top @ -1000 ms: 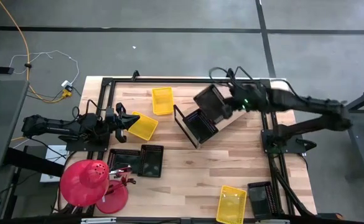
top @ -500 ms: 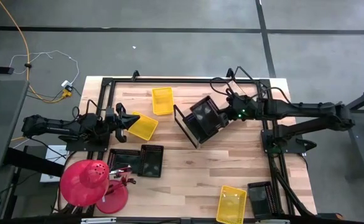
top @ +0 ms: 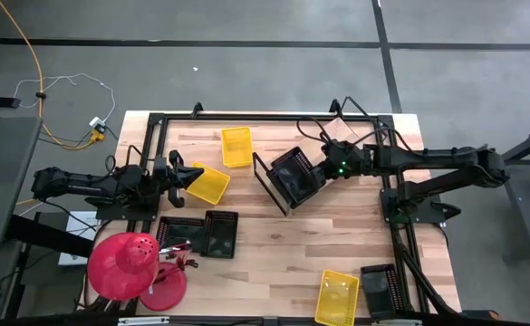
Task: Stack baskets on shelf by color
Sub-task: Stack the black bin on top of the black bin on the shelf
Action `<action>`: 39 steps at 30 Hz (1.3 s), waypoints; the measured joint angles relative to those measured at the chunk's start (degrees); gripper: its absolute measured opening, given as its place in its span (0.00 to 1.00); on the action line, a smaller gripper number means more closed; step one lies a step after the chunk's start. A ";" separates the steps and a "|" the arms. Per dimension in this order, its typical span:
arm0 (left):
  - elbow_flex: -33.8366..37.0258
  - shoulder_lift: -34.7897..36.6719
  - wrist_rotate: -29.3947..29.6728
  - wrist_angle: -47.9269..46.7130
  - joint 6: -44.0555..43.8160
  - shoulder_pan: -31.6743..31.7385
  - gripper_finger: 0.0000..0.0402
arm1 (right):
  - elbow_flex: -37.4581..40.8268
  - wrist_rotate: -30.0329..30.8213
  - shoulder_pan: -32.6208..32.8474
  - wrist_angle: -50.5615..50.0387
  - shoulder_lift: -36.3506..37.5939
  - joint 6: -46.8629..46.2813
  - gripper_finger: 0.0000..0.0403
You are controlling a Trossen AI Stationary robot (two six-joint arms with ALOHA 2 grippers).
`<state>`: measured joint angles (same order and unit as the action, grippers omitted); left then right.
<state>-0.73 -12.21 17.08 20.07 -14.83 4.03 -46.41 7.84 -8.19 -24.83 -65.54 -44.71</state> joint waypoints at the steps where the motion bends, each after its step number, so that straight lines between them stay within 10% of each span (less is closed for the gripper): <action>1: 0.00 0.00 0.00 -0.26 0.00 0.00 0.00 | 0.00 -0.58 0.00 0.29 0.00 -0.30 0.00; 28: 0.00 -0.02 0.02 -0.54 0.00 0.00 0.00 | 0.00 0.11 2.78 -0.43 0.00 -5.98 0.00; 39: 0.00 -0.02 0.04 -0.54 0.00 0.00 0.00 | 0.00 1.29 3.08 -0.10 -0.07 -6.43 0.15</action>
<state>-0.73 -12.23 17.12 19.53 -14.83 4.03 -46.41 9.13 -5.11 -24.93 -65.60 -51.13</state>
